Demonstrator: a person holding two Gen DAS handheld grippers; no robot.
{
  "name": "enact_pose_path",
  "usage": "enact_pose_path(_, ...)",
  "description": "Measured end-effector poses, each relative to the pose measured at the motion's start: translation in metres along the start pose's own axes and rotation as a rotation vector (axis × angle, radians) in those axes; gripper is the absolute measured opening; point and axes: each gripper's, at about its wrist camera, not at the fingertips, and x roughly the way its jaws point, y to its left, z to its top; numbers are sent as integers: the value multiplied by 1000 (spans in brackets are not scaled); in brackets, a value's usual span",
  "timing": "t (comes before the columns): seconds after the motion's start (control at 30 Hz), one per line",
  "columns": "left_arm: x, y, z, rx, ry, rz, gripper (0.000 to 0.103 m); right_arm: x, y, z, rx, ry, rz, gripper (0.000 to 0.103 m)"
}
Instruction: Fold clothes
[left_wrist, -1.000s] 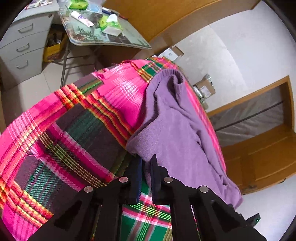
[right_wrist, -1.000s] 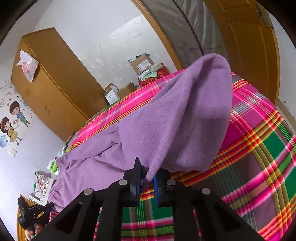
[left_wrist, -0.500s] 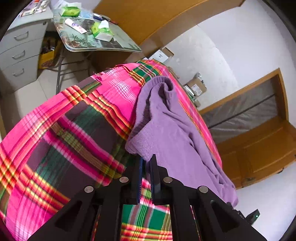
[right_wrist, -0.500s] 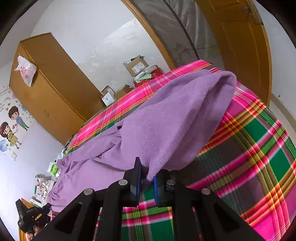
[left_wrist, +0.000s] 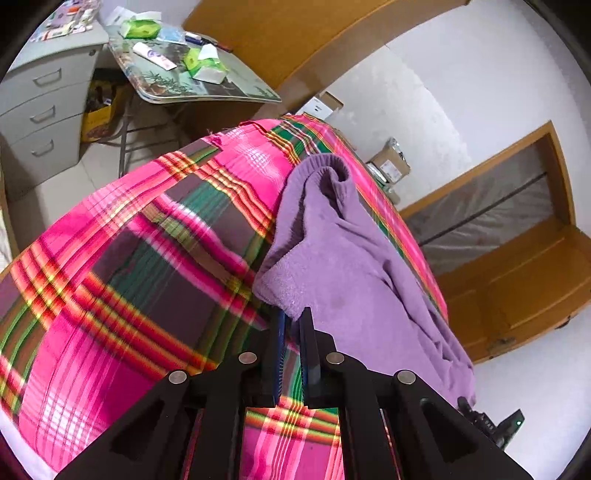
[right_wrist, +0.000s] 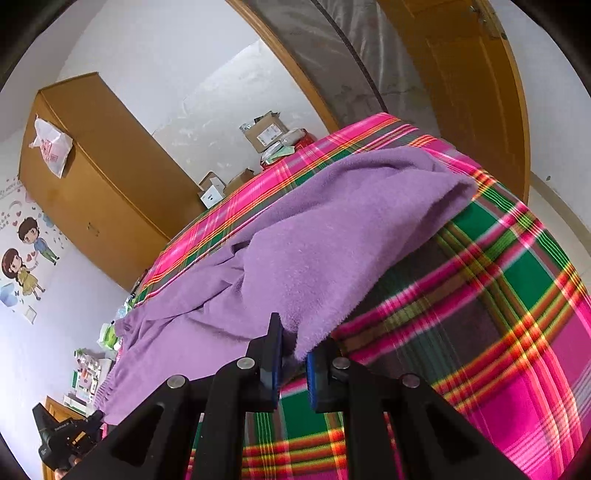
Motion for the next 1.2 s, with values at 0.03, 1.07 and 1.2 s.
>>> enact_pose_path(0.03,-2,0,-2,0,0,-1,7,-1,-1,0,4,0,2,11)
enact_pose_path(1.07,-20,12,-21,85,6,122,7,41,-15,-4,-71,128,-106,12)
enact_pose_path(1.2,-29,10,-14,106,-19,122,7,35,-12,-4,-103,146,-124,12)
